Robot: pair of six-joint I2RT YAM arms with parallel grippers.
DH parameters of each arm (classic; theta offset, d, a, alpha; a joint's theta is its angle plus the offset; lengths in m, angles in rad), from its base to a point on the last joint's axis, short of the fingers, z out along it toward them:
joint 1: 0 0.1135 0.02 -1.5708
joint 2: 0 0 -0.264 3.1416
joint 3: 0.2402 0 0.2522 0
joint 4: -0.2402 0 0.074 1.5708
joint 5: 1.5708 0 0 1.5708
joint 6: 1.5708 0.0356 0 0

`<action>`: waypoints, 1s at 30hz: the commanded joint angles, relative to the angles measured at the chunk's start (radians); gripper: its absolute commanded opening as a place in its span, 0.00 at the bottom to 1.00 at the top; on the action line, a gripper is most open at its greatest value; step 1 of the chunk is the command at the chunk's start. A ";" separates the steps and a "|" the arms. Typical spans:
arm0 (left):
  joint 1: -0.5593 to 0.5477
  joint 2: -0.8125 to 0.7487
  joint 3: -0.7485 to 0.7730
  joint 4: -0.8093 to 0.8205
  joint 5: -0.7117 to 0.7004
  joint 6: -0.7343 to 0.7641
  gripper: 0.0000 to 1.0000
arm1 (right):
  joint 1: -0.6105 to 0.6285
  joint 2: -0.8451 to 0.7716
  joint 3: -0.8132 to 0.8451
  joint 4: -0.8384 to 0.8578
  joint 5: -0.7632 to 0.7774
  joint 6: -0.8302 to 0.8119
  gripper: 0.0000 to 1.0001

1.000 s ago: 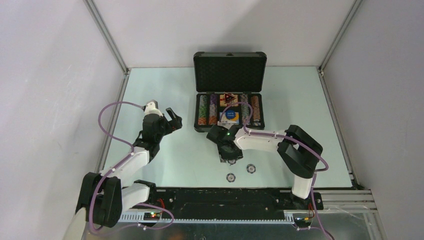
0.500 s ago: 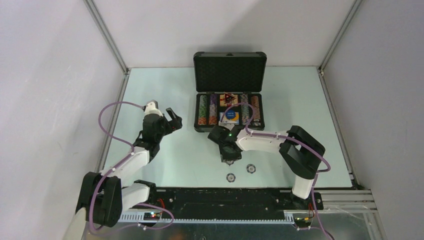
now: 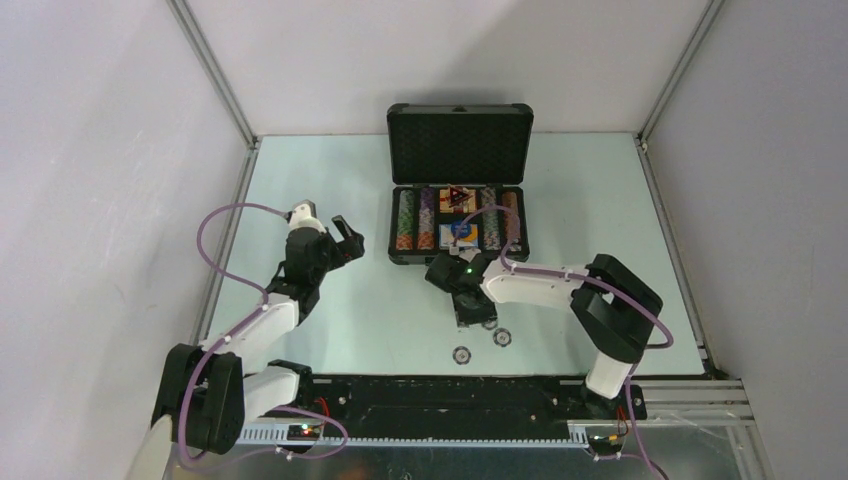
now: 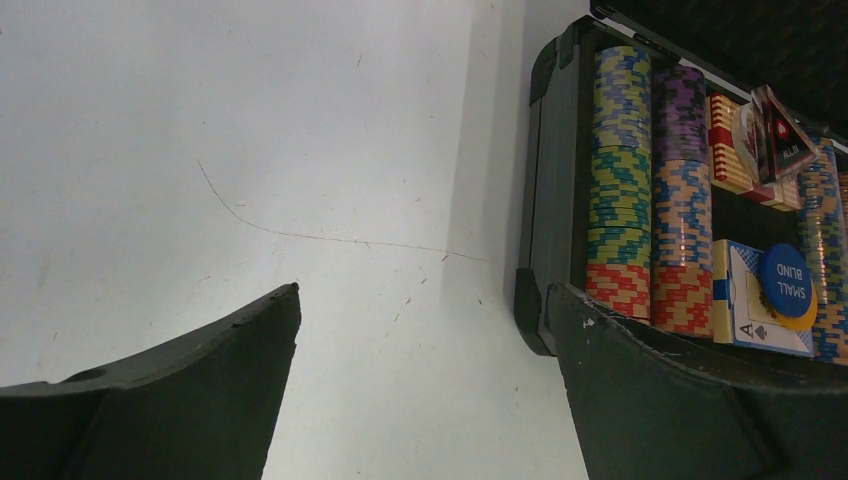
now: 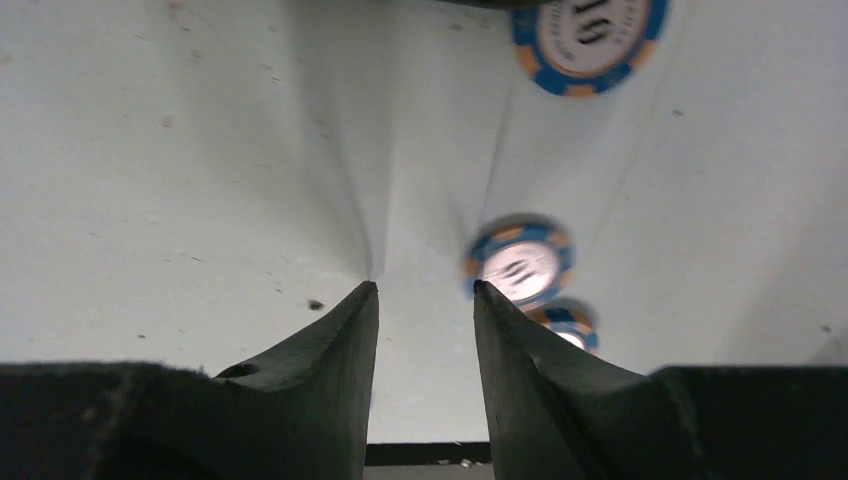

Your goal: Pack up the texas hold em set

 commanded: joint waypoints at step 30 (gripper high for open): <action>-0.006 0.009 0.031 0.038 0.002 0.019 0.98 | -0.250 -0.233 -0.231 0.090 -0.057 -0.059 0.60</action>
